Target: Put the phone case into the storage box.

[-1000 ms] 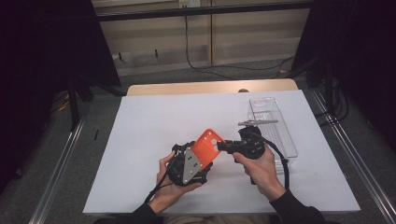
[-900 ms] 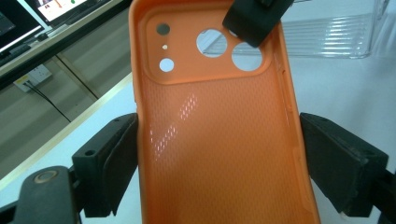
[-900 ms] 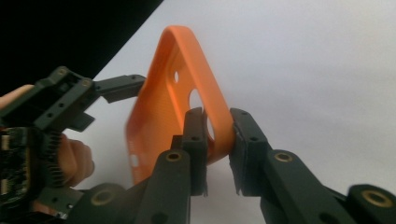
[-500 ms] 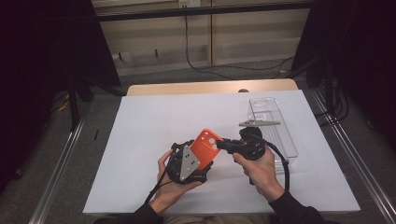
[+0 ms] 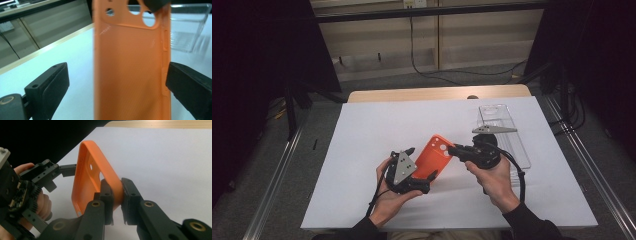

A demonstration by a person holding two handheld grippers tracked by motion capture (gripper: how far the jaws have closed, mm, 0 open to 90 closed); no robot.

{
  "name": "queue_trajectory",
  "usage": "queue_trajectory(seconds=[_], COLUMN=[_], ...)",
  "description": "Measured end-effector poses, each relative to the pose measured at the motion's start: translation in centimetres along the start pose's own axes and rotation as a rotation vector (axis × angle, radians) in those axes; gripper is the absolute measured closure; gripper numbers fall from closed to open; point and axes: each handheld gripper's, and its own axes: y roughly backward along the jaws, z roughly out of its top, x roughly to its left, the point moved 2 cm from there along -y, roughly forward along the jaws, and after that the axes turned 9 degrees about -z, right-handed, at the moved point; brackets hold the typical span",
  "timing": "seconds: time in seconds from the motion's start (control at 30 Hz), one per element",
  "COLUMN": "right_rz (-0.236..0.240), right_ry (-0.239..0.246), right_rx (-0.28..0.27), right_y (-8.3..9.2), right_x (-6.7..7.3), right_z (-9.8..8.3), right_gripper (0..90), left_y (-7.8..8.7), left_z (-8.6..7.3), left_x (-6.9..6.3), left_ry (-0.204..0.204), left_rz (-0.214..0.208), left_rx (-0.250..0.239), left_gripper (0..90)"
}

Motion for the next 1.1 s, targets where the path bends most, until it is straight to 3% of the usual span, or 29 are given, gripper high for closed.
queue_trajectory(seconds=[0.2, 0.43, 0.63, 0.8, 1.0, 1.1], right_rz=[-0.013, -0.032, -0.051, -0.055, -0.057, -0.061], right_ry=[0.021, 0.044, 0.050, 0.050, 0.063, 0.074], right_rx=[-0.019, -0.037, -0.047, -0.057, -0.071, -0.076], right_y=[0.2, 0.2, 0.4, 0.7, 1.0, 1.1], right_x=[-0.3, -0.7, -1.2, -1.7, -1.8, -1.9], right_z=[0.1, 0.2, 0.2, 0.4, 0.4, 0.5], right_gripper=[81.0, 81.0, 81.0, 81.0, 81.0, 81.0], left_y=[0.8, 1.3, 1.7, 2.5, 3.3, 3.6], left_z=[-0.2, -0.4, -0.8, -0.9, -1.0, -1.0], left_x=[0.9, 1.3, 1.9, 2.1, 2.6, 2.8], left_ry=[0.041, 0.048, 0.094, 0.157, 0.169, 0.154], left_rz=[-0.001, 0.016, 0.016, 0.021, 0.035, 0.041], left_rx=[-0.018, -0.050, -0.070, -0.096, -0.110, -0.105], left_gripper=[3.3, 3.2, 3.4, 3.0, 2.4, 2.4])
